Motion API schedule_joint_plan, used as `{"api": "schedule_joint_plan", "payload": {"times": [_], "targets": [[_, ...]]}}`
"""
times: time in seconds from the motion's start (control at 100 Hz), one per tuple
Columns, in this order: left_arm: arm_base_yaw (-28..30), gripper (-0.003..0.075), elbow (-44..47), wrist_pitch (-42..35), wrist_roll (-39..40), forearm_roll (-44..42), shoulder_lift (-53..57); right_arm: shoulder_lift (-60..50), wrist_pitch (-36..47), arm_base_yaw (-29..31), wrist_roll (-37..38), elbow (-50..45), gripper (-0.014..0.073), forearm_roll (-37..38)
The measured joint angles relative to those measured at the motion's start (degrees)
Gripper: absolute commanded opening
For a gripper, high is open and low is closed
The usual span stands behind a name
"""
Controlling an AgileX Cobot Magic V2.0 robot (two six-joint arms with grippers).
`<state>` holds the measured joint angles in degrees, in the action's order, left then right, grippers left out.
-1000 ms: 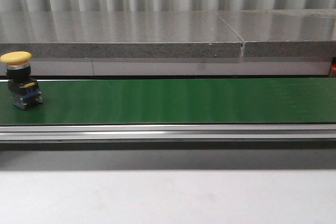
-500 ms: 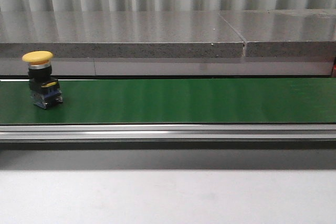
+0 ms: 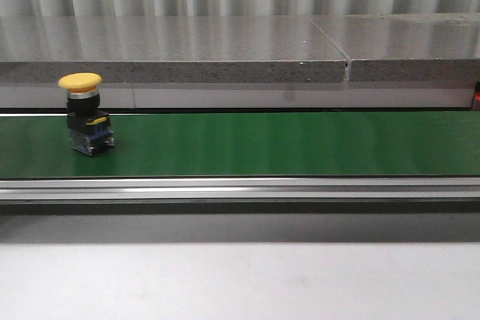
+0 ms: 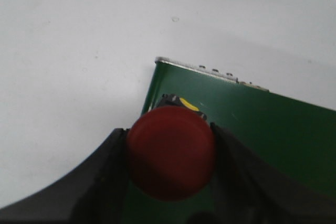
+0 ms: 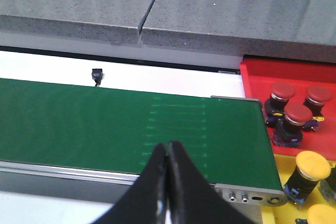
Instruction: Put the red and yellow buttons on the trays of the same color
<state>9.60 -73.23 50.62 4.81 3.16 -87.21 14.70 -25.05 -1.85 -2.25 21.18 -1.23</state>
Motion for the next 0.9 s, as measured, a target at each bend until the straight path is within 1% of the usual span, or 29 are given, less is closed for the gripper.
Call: {"api": "schedule_joint_plan", "payload": {"times": [0.15,0.3,0.46,0.57,0.66,0.76,0.78,0.79,0.86,0.9], "targets": [[-2.22,0.0132,3.74,0.01,0.00,0.00,0.24,0.00,0.00,0.00,0.00,0.00,-0.0067,0.00],[-2.92,0.0132,6.40,-0.78,0.00,0.22,0.24,0.00,0.00,0.00,0.00,0.00,-0.0067,0.00],[-2.92,0.0133,6.96,-1.55,0.00,0.22,0.24,0.00,0.00,0.00,0.00,0.00,-0.0067,0.00],[-2.92,0.0151,6.96,-1.71,0.00,0.22,0.24,0.00,0.00,0.00,0.00,0.00,-0.0067,0.00],[-2.92,0.0227,7.06,-1.71,0.00,0.22,0.24,0.00,0.00,0.00,0.00,0.00,-0.0067,0.00],[-2.92,0.0368,7.06,-1.71,0.00,0.22,0.24,0.00,0.00,0.00,0.00,0.00,-0.0067,0.00],[-2.92,0.0386,7.06,-1.71,0.00,0.22,0.24,0.00,0.00,0.00,0.00,0.00,-0.0067,0.00],[-2.92,0.0410,7.06,-1.71,0.00,0.22,0.24,0.00,0.00,0.00,0.00,0.00,-0.0067,0.00],[-2.92,0.0451,7.06,-1.81,0.00,0.22,0.24,0.00,0.00,0.00,0.00,0.00,-0.0067,0.00],[-2.92,0.0452,7.06,-1.94,0.00,0.30,0.24,0.00,0.00,0.00,0.00,0.00,-0.0067,0.00]]}}
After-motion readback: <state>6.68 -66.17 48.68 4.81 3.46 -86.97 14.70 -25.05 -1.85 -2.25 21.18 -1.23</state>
